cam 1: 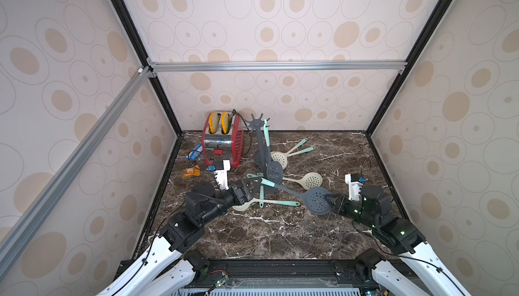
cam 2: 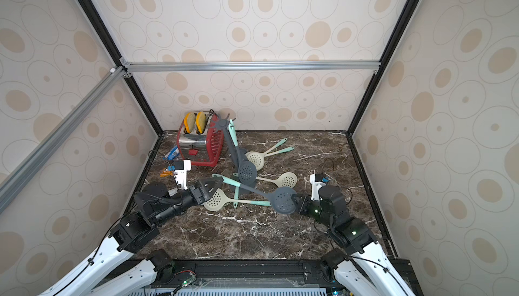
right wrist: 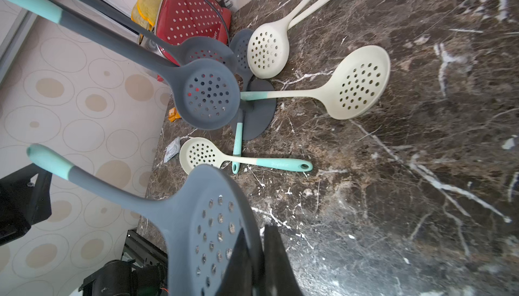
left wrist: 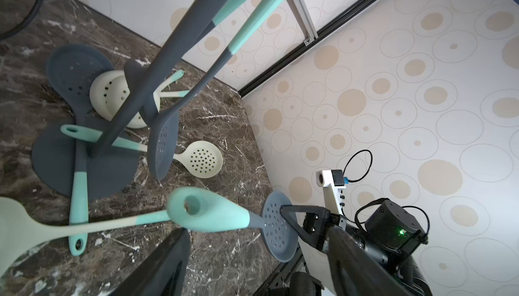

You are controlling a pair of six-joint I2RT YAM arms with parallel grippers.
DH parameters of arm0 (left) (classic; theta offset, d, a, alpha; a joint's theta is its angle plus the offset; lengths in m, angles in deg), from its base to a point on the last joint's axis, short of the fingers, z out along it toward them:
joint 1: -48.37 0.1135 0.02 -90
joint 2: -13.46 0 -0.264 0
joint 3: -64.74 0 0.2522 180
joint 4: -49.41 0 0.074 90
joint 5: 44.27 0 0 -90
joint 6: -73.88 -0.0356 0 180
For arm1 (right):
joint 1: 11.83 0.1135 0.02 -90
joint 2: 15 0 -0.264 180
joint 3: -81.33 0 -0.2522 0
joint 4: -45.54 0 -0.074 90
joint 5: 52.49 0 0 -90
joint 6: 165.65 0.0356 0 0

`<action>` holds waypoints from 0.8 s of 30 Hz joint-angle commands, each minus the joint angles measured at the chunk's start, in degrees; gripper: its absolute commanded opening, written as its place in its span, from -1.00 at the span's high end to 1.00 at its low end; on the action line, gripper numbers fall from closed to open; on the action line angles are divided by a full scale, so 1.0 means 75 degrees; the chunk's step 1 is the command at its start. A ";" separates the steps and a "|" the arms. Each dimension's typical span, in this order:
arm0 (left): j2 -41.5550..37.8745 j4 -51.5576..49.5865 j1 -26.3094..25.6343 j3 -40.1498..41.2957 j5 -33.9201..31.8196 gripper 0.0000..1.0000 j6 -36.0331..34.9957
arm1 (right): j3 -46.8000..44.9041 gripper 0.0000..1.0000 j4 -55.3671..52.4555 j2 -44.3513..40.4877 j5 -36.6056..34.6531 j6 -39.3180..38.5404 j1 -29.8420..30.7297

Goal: Hang the skimmer on the kitchen utensil rack
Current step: Pick up the skimmer from the center of the board.

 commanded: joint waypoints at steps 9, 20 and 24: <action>-0.0319 0.0112 -0.0043 -0.0057 -0.0343 0.01 0.0064 | 0.0000 1.00 0.1348 -0.0299 -0.1120 0.0625 0.0816; -0.0317 0.0559 -0.0038 -0.0108 -0.0520 0.10 0.0211 | -0.0334 1.00 0.1606 -0.0506 -0.0631 0.0535 0.0904; -0.0410 0.0640 -0.0041 -0.0108 -0.0520 0.12 0.0201 | -0.0340 1.00 0.1358 -0.0515 -0.0676 0.0423 0.0910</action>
